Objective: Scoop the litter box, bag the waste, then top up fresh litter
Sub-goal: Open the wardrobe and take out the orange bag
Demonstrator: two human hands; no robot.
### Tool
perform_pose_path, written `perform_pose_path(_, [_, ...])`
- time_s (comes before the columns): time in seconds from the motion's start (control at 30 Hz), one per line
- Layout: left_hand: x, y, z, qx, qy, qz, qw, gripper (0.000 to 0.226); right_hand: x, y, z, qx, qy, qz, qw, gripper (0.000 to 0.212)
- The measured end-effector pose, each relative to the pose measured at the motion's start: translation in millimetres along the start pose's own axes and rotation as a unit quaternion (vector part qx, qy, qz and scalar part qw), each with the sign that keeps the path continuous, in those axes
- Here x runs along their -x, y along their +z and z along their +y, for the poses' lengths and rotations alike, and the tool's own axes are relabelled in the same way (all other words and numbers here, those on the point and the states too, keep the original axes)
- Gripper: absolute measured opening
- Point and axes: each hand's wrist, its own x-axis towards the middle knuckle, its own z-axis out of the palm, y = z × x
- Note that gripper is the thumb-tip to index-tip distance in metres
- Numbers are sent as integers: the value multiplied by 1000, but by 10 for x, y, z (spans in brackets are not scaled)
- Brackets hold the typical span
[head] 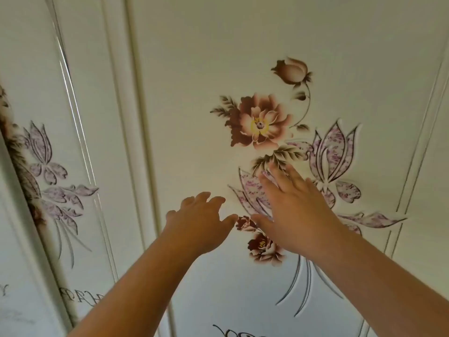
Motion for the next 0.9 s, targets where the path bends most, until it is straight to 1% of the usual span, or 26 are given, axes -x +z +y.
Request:
perform_pose_path(0.13, [-35,57,-189,10,-17,-1,1000,69,-235,192,-125,40,-65,21,997,89])
perform_pose_path(0.2, [-61,115,-268,23,-19,-1,1000,70,-353,324,-161,53,-77,19,995,90])
perform_pose_path(0.37, [-148,244,-449,59,-26,19,998,75,-475,520,-100,87,-49,-6,995,92])
perform_pose_path(0.53, [-207,426,-536,84,-38,22,995,78,-461,565,-23,96,-52,0,994,95])
perform_pose_path(0.73, [-269,607,-657,97,-55,29,993,83,-446,562,53,98,-59,12,993,94])
perform_pose_path(0.9, [-285,647,-778,104,-77,13,992,86,-422,592,100,113,-59,22,992,99])
